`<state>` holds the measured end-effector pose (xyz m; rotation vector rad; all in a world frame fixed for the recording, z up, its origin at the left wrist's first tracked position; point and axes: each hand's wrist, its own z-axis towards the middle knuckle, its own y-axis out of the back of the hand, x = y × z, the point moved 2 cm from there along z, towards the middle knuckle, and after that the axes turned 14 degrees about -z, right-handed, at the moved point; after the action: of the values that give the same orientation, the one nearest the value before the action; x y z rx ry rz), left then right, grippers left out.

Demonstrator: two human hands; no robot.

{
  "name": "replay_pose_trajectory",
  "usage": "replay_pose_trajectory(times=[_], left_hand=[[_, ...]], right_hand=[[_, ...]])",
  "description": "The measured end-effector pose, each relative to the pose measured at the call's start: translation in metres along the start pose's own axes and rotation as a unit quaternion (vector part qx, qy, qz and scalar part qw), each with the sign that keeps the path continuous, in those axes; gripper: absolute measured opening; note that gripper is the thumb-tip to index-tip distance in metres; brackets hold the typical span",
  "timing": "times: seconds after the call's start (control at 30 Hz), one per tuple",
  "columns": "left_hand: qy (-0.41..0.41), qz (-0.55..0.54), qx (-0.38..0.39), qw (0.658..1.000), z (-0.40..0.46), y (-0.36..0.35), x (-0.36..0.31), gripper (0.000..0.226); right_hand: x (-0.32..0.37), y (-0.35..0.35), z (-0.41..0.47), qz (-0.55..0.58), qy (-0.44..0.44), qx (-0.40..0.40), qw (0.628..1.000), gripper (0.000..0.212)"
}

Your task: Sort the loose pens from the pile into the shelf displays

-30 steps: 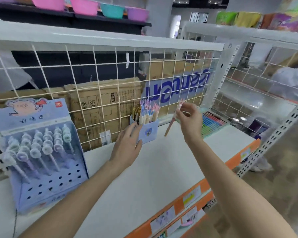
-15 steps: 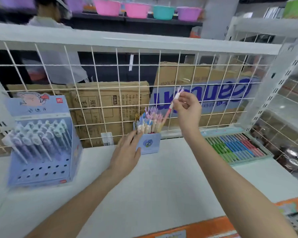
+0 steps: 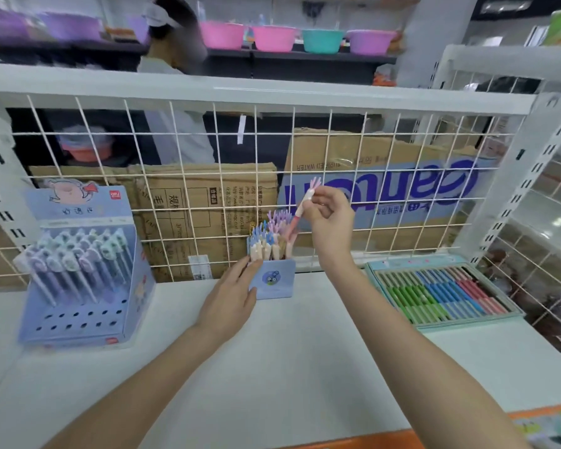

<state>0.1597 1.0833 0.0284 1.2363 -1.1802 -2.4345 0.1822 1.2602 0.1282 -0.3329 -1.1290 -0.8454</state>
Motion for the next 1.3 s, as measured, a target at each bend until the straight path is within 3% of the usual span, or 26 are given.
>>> replay_pose_trajectory(times=[0.2, 0.4, 0.7, 1.0, 1.3], left_hand=[[0.015, 0.023, 0.012, 1.000, 0.002, 0.002, -0.005, 0.052], [-0.017, 0.051, -0.013, 0.998, 0.005, 0.007, -0.007, 0.045], [-0.032, 0.064, 0.003, 0.997, 0.005, 0.016, -0.016, 0.047], [0.028, 0.086, 0.055, 0.994, 0.000, 0.017, -0.016, 0.055], [0.019, 0.091, 0.050, 0.994, -0.004, 0.014, -0.013, 0.058]], right_hand=[[0.000, -0.005, -0.004, -0.051, 0.002, 0.044, 0.998, 0.022], [0.012, -0.002, -0.005, -0.156, 0.059, 0.096, 0.981, 0.022], [0.022, -0.012, -0.013, -0.209, 0.091, 0.094, 0.969, 0.020], [0.005, -0.014, -0.016, -0.234, 0.047, 0.140, 0.961, 0.021], [-0.006, -0.011, -0.019, -0.236, -0.013, 0.109, 0.966, 0.019]])
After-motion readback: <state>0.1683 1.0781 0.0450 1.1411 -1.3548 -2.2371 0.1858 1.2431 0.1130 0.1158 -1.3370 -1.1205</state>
